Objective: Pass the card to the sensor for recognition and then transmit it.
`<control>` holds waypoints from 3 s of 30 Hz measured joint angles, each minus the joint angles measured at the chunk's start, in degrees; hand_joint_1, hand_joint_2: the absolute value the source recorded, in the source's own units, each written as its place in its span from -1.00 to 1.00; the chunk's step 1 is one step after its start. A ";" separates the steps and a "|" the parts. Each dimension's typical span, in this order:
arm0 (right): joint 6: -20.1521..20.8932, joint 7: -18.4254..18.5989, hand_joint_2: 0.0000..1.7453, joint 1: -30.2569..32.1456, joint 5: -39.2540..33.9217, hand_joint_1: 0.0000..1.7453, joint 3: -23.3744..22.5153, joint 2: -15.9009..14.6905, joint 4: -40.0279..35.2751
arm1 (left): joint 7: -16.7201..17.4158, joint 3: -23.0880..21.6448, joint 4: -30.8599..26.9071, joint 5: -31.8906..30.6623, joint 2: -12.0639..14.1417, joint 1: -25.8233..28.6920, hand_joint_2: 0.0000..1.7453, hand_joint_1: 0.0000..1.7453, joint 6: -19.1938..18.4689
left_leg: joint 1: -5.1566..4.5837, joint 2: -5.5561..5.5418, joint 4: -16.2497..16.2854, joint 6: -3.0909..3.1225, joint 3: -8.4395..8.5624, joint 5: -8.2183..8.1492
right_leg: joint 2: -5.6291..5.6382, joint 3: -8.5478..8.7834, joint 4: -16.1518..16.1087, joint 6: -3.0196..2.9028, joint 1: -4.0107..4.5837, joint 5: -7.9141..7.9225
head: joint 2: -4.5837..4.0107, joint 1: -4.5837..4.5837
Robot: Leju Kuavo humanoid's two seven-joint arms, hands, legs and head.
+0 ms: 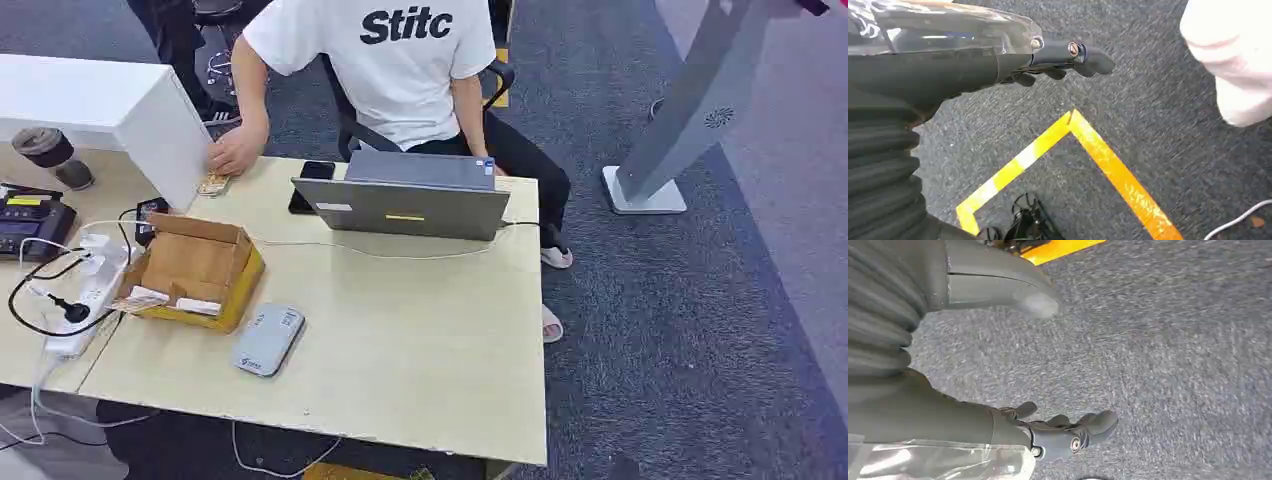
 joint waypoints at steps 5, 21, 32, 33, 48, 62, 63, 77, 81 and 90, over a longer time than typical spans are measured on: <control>-0.83 -1.53 1.00 -0.01 -3.67 -1.00 1.88 0.00 -0.68 | -8.74 0.04 -4.79 3.94 -0.65 0.17 1.00 -1.00 4.69 | 0.05 0.02 0.00 -0.01 0.01 0.01 | 0.03 -0.03 0.00 0.00 0.01 0.00 | 0.00 0.02; -0.13 -4.50 1.00 -0.26 1.60 -1.00 1.09 -0.11 0.39 | -24.07 -2.56 -39.75 21.73 -4.46 0.95 1.00 -1.00 13.09 | 0.04 -0.01 0.00 -0.07 -0.02 0.05 | 0.00 0.00 0.03 -0.01 0.02 0.01 | 0.00 0.09; -5.86 -5.11 1.00 1.63 -1.42 -1.00 -18.02 -3.70 5.14 | -28.83 -4.88 -65.80 26.62 -4.70 1.75 1.00 -1.00 13.24 | 0.04 -0.17 -0.01 -0.02 -0.09 0.00 | -0.07 -0.03 0.01 -0.03 0.02 -0.05 | 0.00 0.04; -5.88 -5.27 1.00 1.53 -1.22 -1.00 -19.50 -3.98 5.55 | -28.74 -5.16 -67.19 26.67 -4.70 1.76 1.00 -1.00 13.24 | 0.04 -0.14 -0.01 -0.02 -0.06 -0.01 | -0.05 -0.02 0.01 -0.03 0.02 -0.05 | 0.00 0.09; -6.38 -5.22 1.00 0.06 -0.56 -1.00 -25.49 -4.26 8.11 | -28.74 -6.38 -73.22 26.95 -4.72 2.05 1.00 -1.00 13.22 | 0.04 -0.15 0.00 -0.08 0.03 0.05 | -0.07 0.05 0.01 -0.03 0.02 -0.03 | 0.00 0.09; -2.60 -4.52 1.00 -0.97 4.77 -1.00 -31.67 -4.24 4.89 | -29.78 -15.91 -80.48 27.75 -3.00 4.86 1.00 -1.00 5.06 | 0.04 -0.16 0.00 -0.07 0.04 0.06 | -0.08 0.06 0.01 -0.02 0.02 -0.01 | 0.00 0.11; -2.62 -4.50 1.00 -1.13 4.79 -1.00 -32.27 -4.24 4.74 | -28.87 -16.53 -81.25 26.44 -2.75 4.82 1.00 -1.00 2.41 | 0.05 -0.15 0.02 -0.07 0.07 0.06 | -0.07 0.03 0.00 -0.02 0.02 -0.01 | 0.00 0.09; -3.15 -6.05 1.00 -3.90 2.43 -1.00 -37.75 -6.89 5.64 | -5.72 -40.60 -87.08 -17.95 7.06 -6.38 1.00 -1.00 -26.97 | 0.04 0.05 0.02 -0.05 0.00 0.24 | 0.13 -0.06 0.03 -0.08 0.04 0.24 | 0.00 0.15; -3.12 -6.34 1.00 -4.09 2.54 -1.00 -37.75 -7.50 6.49 | -4.48 -45.86 -85.42 -22.07 7.76 -7.24 1.00 -1.00 -24.66 | 0.01 0.07 0.03 -0.04 0.01 0.22 | 0.16 -0.08 0.02 -0.07 0.02 0.25 | 0.00 0.15; -2.58 -6.69 1.00 -4.21 3.70 -1.00 -37.75 -8.28 7.96 | -2.82 -55.02 -80.72 -34.87 8.11 -7.84 1.00 -1.00 -18.07 | 0.02 0.06 0.03 -0.03 0.00 0.23 | 0.14 -0.10 0.01 -0.07 0.02 0.24 | 0.00 0.13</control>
